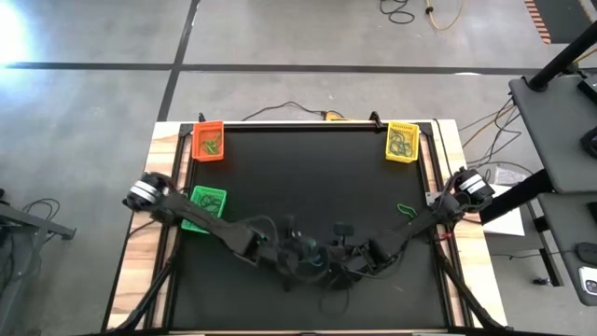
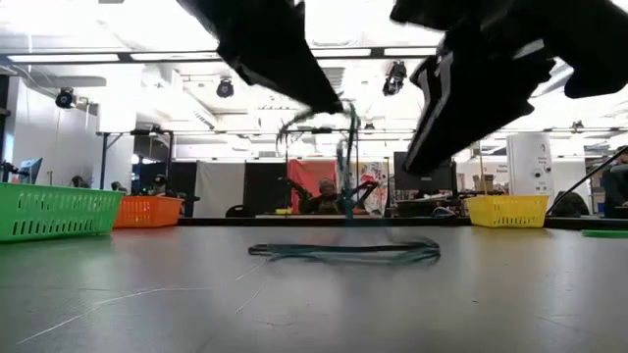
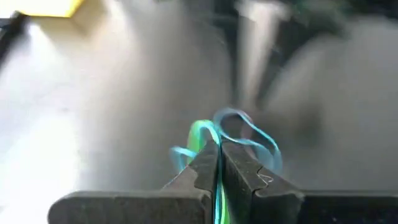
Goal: Sort rubber bands into baskets
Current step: Put the center blue rubber band into the yellow bin
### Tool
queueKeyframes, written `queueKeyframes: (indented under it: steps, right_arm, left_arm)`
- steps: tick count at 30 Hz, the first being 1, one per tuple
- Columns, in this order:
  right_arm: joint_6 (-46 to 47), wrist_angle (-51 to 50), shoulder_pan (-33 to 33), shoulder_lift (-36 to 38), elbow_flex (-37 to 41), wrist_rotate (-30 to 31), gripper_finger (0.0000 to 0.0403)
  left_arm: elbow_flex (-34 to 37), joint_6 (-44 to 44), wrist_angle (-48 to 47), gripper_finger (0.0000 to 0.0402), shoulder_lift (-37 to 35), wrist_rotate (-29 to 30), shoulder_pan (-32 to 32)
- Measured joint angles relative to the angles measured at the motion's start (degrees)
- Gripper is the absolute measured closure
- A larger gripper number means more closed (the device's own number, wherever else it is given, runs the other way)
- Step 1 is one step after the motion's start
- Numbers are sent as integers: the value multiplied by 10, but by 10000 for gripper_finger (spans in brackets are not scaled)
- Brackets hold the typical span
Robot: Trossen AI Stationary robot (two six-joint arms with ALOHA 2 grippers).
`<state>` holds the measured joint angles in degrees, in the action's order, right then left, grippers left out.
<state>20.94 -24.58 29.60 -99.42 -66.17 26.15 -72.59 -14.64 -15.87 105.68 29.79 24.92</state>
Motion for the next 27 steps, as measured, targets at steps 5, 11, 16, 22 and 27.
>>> queueKeyframes:
  steps: [5,11,16,22,27]
  right_arm:
    - [0,17,28,3,12,102,335]
    - [-2,200,38,16,75,183,335]
    - [-10,356,10,12,126,153,335]
    - [-14,369,-20,12,123,77,299]
    - [-57,359,-31,14,112,80,248]
  left_arm:
    - [104,-19,127,401,-75,-18,-17]
    - [235,-25,374,401,-119,-80,-29]
    - [287,-37,475,401,-120,-83,-33]
    - [292,-39,478,402,-120,-83,-33]
    - [291,-35,478,402,-120,-83,-33]
